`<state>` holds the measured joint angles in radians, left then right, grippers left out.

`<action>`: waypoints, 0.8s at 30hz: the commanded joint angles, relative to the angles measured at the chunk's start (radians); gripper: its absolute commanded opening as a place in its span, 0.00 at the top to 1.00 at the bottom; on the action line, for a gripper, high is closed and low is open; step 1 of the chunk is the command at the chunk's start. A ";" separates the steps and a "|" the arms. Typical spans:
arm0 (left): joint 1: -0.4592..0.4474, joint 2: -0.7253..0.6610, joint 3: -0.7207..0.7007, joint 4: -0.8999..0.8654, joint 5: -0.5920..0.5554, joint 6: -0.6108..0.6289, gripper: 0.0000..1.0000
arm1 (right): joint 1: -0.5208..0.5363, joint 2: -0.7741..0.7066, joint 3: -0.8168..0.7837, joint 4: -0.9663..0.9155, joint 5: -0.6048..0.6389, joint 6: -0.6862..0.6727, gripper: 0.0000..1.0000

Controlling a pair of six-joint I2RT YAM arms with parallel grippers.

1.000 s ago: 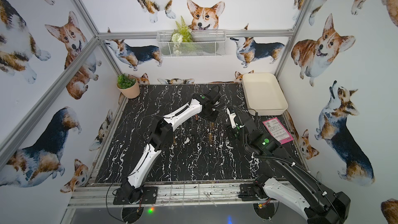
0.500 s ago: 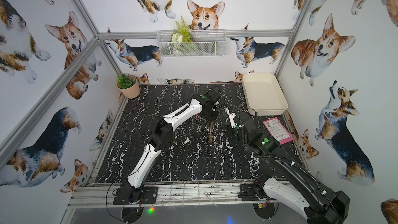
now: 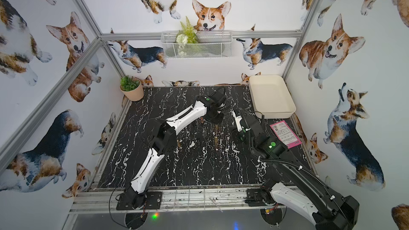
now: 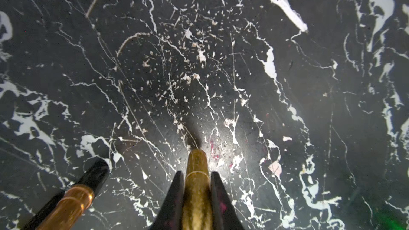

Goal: Open the lipstick cap
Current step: Pick up the lipstick at the center of the board, then open the cover of the lipstick.

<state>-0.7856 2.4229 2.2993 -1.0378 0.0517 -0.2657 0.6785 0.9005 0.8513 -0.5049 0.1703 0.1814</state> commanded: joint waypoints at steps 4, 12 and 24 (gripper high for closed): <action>0.047 -0.117 -0.006 -0.094 0.191 -0.002 0.88 | 0.000 0.011 -0.024 0.049 -0.043 0.002 0.54; 0.075 -0.227 0.057 -0.198 0.411 -0.006 0.88 | 0.000 0.012 -0.011 0.087 -0.174 -0.024 0.53; 0.082 -0.436 -0.144 -0.116 0.658 -0.043 0.89 | 0.000 0.079 0.061 0.109 -0.279 -0.076 0.52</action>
<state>-0.7071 2.0121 2.1792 -1.1759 0.6449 -0.2920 0.6785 0.9688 0.8925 -0.4458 -0.0727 0.1314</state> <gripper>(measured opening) 0.189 0.480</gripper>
